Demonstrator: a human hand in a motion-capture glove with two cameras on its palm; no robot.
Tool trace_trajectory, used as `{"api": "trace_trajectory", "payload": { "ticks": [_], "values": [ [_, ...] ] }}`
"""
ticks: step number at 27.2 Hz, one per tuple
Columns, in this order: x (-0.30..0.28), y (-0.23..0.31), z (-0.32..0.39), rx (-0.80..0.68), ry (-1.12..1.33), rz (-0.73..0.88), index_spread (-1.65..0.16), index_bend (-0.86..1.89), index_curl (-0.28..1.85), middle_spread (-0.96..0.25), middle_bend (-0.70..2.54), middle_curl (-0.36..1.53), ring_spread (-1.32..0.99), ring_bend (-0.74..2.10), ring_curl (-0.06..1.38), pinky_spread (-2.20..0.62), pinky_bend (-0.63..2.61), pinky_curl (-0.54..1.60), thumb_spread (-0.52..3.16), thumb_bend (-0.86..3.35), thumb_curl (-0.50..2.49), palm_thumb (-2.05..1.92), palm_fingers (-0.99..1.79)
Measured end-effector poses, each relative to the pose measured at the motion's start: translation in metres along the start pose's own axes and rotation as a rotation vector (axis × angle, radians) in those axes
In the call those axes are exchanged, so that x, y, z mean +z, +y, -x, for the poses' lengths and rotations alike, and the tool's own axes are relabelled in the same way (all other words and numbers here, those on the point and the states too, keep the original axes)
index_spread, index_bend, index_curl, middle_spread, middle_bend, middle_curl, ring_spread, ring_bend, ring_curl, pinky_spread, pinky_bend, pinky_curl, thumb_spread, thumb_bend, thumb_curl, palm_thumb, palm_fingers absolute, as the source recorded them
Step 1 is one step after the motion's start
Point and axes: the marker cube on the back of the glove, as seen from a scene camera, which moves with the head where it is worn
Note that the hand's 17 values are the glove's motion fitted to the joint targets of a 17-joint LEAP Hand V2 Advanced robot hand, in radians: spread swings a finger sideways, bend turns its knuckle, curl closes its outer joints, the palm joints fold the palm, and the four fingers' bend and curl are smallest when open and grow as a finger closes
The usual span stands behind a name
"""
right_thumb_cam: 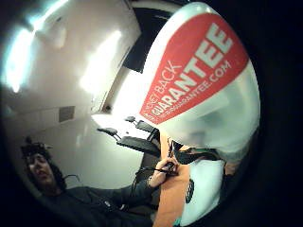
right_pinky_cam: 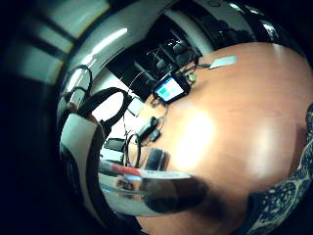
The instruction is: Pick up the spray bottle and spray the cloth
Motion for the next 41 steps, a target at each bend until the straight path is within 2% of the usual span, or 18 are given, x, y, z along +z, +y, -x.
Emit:
{"api": "trace_trajectory", "payload": {
  "ticks": [7,14,33,41],
  "values": [
    [-0.023,-0.003,0.009,-0.048,0.056,-0.034,-0.28,0.18,0.52,-0.22,0.53,0.53,-0.21,0.76,0.46,-0.31,0.56,0.43,0.78,-0.03,0.68,0.90,1.34],
    [-0.020,-0.009,0.023,-0.057,0.066,-0.021,-0.28,0.19,0.53,-0.22,0.51,0.53,-0.22,0.70,0.45,-0.32,0.59,0.44,0.77,-0.02,0.69,0.91,1.30],
    [0.049,-0.014,0.018,-0.001,0.050,0.131,-0.29,0.19,0.54,-0.23,0.51,0.53,-0.22,0.65,0.45,-0.28,0.50,0.43,0.80,-0.03,0.67,0.89,1.26],
    [0.056,-0.012,0.015,0.035,0.142,0.253,-0.29,0.11,0.48,-0.22,0.42,0.50,-0.19,0.57,0.43,-0.13,0.36,0.39,0.88,-0.02,0.63,0.91,0.93]
  ]
}}
